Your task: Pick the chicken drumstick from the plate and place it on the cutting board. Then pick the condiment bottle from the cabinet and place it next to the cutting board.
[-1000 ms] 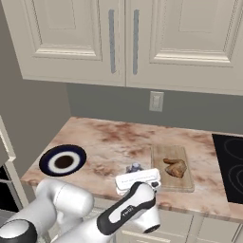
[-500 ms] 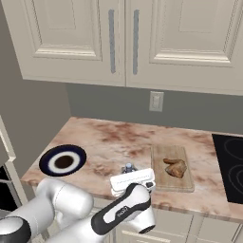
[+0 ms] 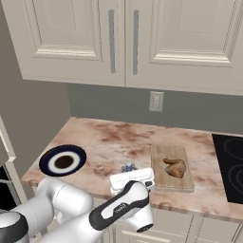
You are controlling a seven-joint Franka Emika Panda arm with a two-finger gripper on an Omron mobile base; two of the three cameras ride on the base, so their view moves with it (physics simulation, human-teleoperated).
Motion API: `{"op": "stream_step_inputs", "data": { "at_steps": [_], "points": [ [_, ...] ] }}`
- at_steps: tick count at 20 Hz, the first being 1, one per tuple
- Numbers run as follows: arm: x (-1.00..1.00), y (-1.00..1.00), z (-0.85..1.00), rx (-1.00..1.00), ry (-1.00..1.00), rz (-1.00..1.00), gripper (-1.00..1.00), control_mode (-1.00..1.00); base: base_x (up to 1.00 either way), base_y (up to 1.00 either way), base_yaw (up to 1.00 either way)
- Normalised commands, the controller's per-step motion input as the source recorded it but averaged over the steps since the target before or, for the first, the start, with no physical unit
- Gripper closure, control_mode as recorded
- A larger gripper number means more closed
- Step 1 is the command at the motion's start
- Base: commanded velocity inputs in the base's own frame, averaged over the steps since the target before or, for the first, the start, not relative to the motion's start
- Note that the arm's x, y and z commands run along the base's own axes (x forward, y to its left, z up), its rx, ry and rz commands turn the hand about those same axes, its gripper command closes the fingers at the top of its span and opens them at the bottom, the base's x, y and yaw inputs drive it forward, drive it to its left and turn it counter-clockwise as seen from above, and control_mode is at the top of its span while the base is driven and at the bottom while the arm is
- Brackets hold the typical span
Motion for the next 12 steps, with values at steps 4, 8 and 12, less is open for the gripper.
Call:
{"op": "stream_step_inputs", "data": {
  "at_steps": [4, 8, 12],
  "points": [
    [0.16, 0.0, -0.17, 0.0, 0.0, 0.0, 1.0, -1.0, 0.0, 0.0, 0.0],
    [0.12, 0.0, -0.17, 0.0, 0.0, 0.0, 1.0, -1.0, 0.0, 0.0, 0.0],
    [0.0, 0.02, -0.1, 0.0, 0.0, 0.0, -1.0, -1.0, 0.0, 0.0, 0.0]
  ]
}}
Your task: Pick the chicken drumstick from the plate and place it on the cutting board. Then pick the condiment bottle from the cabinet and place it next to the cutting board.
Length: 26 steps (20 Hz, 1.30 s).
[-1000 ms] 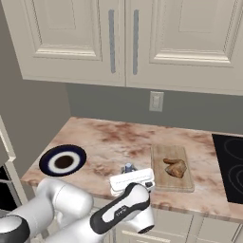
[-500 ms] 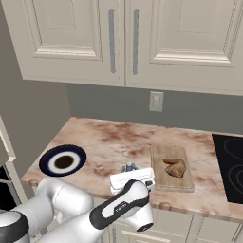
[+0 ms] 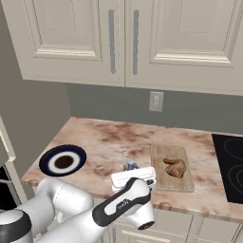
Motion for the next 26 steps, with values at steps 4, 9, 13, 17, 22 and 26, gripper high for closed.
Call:
{"op": "stream_step_inputs", "data": {
  "at_steps": [4, 9, 13, 17, 22, 26],
  "points": [
    [0.0, 0.02, -0.09, 0.0, 0.0, 0.0, -1.0, -1.0, 0.0, 0.0, 0.0],
    [0.0, 0.04, -0.06, 0.0, 0.0, 0.0, -1.0, -1.0, 0.0, 0.0, 0.0],
    [0.0, 0.06, -0.05, 0.0, 0.0, 0.0, -1.0, -1.0, 0.0, 0.0, 0.0],
    [0.0, 0.06, -0.03, 0.0, 0.0, 0.0, -1.0, -1.0, 0.0, 0.0, 0.0],
    [-0.03, 0.0, 0.0, 0.0, 0.0, 0.0, -1.0, -1.0, 0.0, 0.0, 0.0],
    [-0.16, 0.0, 0.14, 0.0, 0.0, 0.0, -1.0, -1.0, 0.0, 0.0, 0.0]
  ]
}}
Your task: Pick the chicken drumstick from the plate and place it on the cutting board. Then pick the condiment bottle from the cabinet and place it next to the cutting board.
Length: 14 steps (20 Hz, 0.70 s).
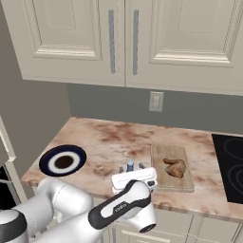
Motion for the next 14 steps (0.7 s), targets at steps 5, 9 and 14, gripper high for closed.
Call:
{"op": "stream_step_inputs", "data": {
  "at_steps": [5, 9, 14],
  "points": [
    [-0.25, 0.0, 0.23, 0.0, -0.02, 0.0, -1.0, -1.0, 0.0, 0.0, 0.0],
    [-0.38, 0.0, 0.33, 0.0, -0.05, 0.0, -1.0, -1.0, 0.0, 0.0, 0.0],
    [-0.5, 0.0, 0.43, 0.0, -0.05, 0.0, -1.0, -1.0, 0.0, 0.0, 0.0]
  ]
}}
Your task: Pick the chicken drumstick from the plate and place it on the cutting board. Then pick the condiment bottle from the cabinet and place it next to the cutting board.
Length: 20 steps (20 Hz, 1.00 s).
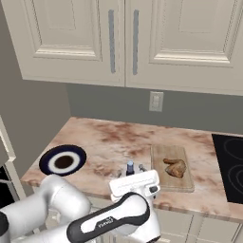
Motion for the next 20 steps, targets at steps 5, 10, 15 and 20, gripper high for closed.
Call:
{"op": "stream_step_inputs", "data": {
  "at_steps": [5, 10, 15, 20],
  "points": [
    [-0.46, 0.0, 0.51, -0.11, -0.02, 0.0, -1.0, -1.0, 0.0, 0.0, 0.0],
    [-0.3, 0.01, 0.63, -0.23, -0.02, 0.0, -1.0, -1.0, 0.0, 0.0, 0.0],
    [-0.32, 0.0, 0.57, -0.29, -0.1, 0.0, -1.0, -1.0, 0.0, 0.0, 0.0],
    [-0.43, 0.0, 0.33, -0.31, -0.18, 0.0, -1.0, -1.0, 0.0, 0.0, 0.0]
  ]
}}
